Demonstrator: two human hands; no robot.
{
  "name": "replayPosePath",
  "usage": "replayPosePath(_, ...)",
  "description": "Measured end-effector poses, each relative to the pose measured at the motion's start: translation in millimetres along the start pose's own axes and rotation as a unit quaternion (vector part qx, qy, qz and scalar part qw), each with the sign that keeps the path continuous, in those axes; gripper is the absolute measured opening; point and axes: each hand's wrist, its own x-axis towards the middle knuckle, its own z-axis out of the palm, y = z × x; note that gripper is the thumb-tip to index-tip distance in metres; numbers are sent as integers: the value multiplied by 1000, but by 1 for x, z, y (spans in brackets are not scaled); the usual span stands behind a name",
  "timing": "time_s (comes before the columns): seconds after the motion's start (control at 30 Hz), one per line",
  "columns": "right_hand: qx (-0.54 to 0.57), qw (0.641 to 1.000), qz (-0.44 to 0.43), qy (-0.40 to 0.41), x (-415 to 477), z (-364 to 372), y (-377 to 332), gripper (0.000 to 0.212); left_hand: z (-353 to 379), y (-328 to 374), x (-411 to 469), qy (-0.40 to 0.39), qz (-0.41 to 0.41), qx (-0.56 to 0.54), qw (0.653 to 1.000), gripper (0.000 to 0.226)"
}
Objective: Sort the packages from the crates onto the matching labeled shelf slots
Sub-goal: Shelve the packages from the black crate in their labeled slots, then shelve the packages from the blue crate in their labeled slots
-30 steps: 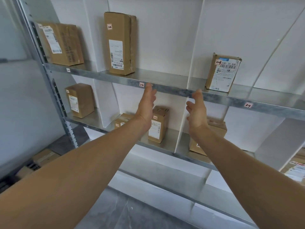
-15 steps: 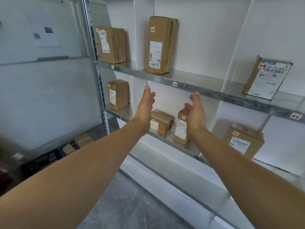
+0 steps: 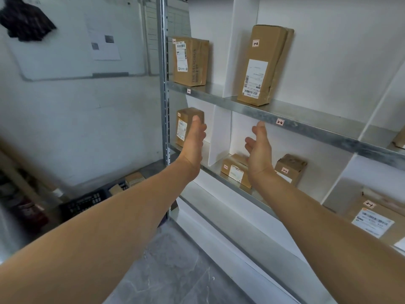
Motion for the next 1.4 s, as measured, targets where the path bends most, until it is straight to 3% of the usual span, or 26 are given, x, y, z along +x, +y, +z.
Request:
replayPosePath(0.13,0,1000,1,0,10,37,5,57,-32,6,14,14,18,-10,1000,66)
replayPosePath(0.4,-18,1000,7,-14,22,116,18,58,-109,20,37,15,29,-13,999,77)
replayPosePath(0.57,-26,999,14,-40,31,167,22,30,-156,36,43,41,42,-11,998,73)
replayPosePath(0.63,-32,996,16,-76,34,193,24,36,-181,35,52,74,45,-10,996,75)
replayPosePath(0.73,-7,994,9,-107,39,232,32,77,-214,34,64,110,45,-8,993,76)
replayPosePath(0.77,2,994,18,-107,42,242,36,78,-222,34,67,116,44,-8,992,76)
replayPosePath(0.87,13,990,10,-140,56,275,48,33,-252,33,83,143,45,-8,989,76)
replayPosePath(0.9,17,988,12,-152,59,286,49,38,-261,33,89,153,44,-8,987,77)
replayPosePath(1.0,21,981,26,-193,76,317,55,90,-283,37,111,180,47,-12,983,76)
replayPosePath(1.07,18,977,26,-213,96,337,62,100,-295,43,127,195,50,-13,979,76)
replayPosePath(1.4,10,960,11,-280,194,424,81,70,-342,61,217,272,59,-26,960,76)
